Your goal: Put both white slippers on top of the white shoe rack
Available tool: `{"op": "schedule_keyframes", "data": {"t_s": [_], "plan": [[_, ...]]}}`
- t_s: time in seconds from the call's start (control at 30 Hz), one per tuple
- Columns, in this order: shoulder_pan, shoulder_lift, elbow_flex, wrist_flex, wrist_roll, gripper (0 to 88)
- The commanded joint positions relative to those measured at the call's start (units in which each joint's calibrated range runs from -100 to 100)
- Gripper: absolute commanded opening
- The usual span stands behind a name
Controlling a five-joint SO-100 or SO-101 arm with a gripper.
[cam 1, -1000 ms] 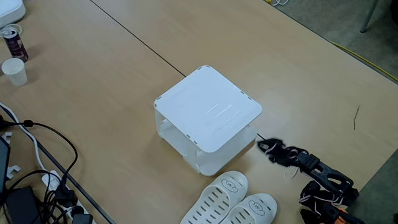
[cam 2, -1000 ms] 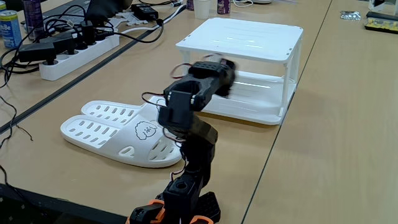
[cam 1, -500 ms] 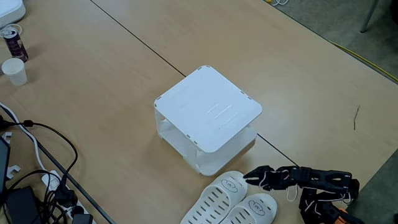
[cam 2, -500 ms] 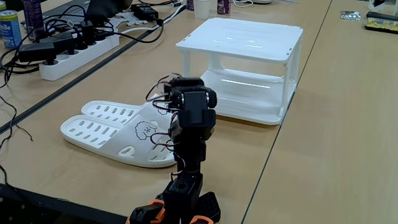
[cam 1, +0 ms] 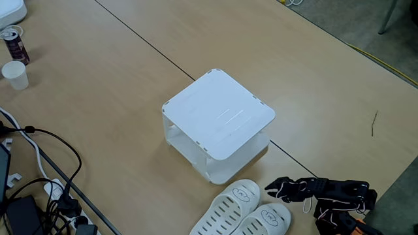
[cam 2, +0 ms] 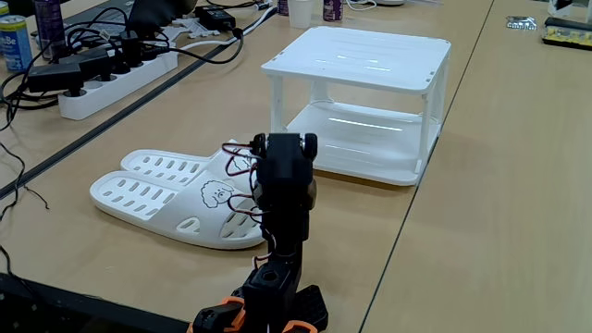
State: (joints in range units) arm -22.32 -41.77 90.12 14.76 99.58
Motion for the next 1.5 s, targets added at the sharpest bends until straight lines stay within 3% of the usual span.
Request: {"op": "schedule_keyframes", "data": {"t_s": [0.0, 0.8, 1.0, 1.2, 1.47], "plan": [[-1.8, 2.2, -0.9, -0.8, 0.4, 4.9], [-36.1, 1.8, -7.8, -0.8, 0.4, 5.5], [-35.6, -2.2, -6.2, -0.7, 0.4, 6.6], [-34.3, -11.4, 0.8, -0.1, 0.4, 14.8], [-35.9, -12.5, 6.2, -0.4, 0.4, 15.2]]}}
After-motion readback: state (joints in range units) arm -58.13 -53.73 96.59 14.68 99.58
